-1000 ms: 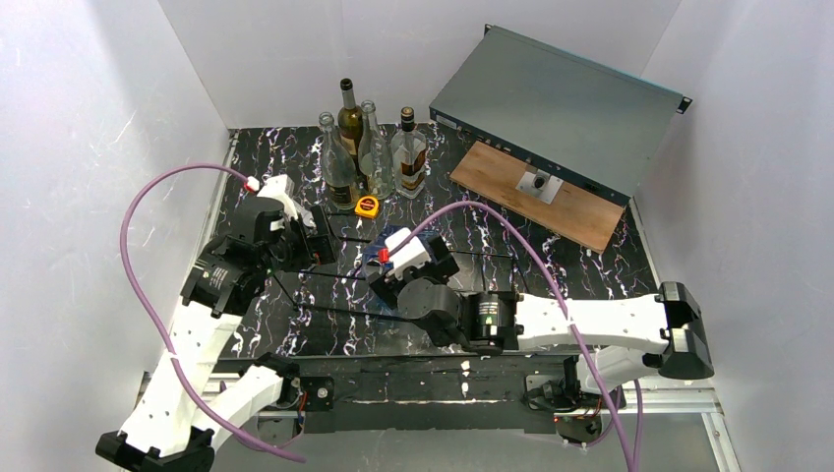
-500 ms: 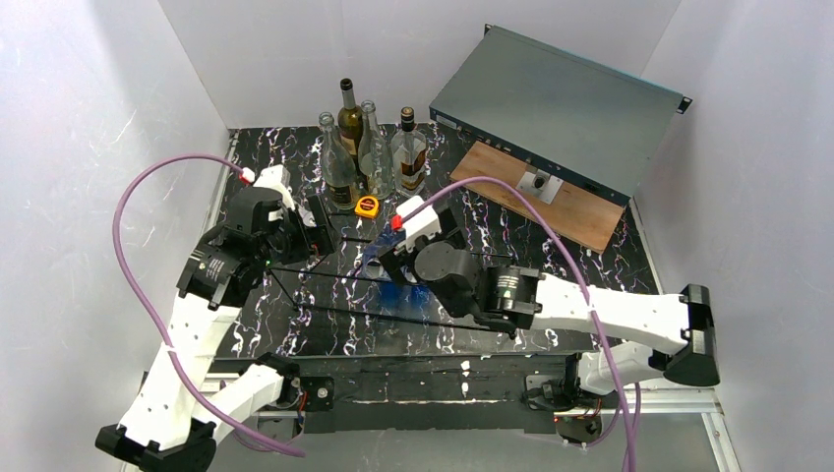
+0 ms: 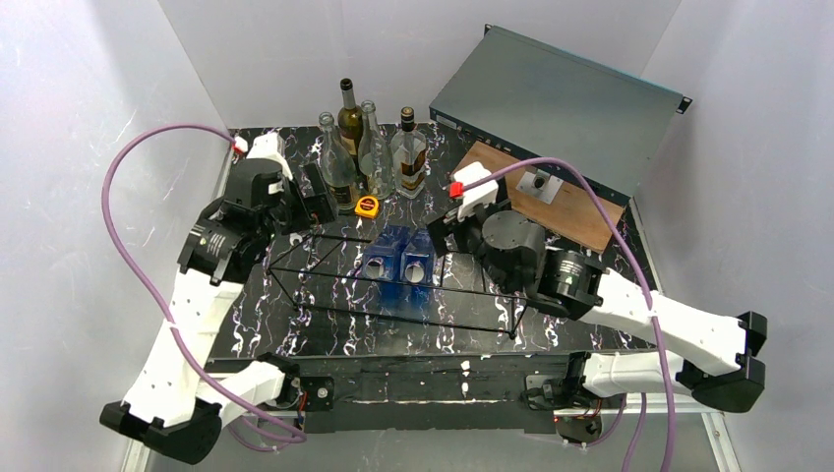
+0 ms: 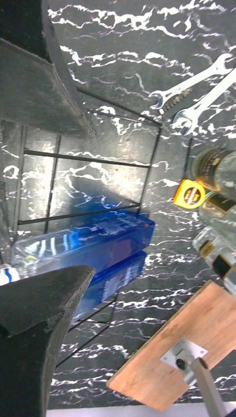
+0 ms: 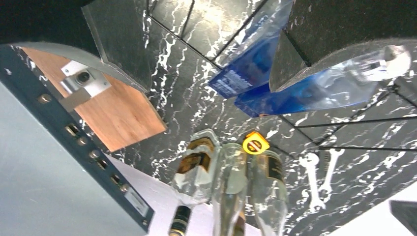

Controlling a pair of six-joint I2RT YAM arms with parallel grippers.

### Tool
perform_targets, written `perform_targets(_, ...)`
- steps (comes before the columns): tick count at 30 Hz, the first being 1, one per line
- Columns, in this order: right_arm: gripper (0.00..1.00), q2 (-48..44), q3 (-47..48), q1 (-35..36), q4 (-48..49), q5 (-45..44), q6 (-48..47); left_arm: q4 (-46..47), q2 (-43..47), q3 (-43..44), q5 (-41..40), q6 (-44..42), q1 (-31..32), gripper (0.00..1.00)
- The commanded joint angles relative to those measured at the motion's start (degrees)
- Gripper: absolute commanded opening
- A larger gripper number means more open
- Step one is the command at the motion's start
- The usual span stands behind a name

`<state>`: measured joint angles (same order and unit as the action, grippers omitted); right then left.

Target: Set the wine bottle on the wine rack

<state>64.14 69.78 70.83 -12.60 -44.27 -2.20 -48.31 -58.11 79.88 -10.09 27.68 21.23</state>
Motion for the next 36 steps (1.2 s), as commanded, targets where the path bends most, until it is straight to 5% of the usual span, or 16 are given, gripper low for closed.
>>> perform_targets(1, 0.98, -2.71, -2.09, -4.37, -1.89, 3.92, -0.93, 4.58, -4.06, 4.07, -5.31, -2.53, 0.3, 0.98)
perform_targets(24, 0.98, -8.95, -7.24, -16.78, -9.46, 10.1, -4.74, 12.45, -44.87, 38.96, -17.75, -17.04, -2.93, 0.98)
perform_targets(36, 0.98, -5.59, -4.96, -16.86, -9.59, 9.92, -3.65, 12.46, -49.49, 40.24, -10.14, -15.48, -7.01, 0.89)
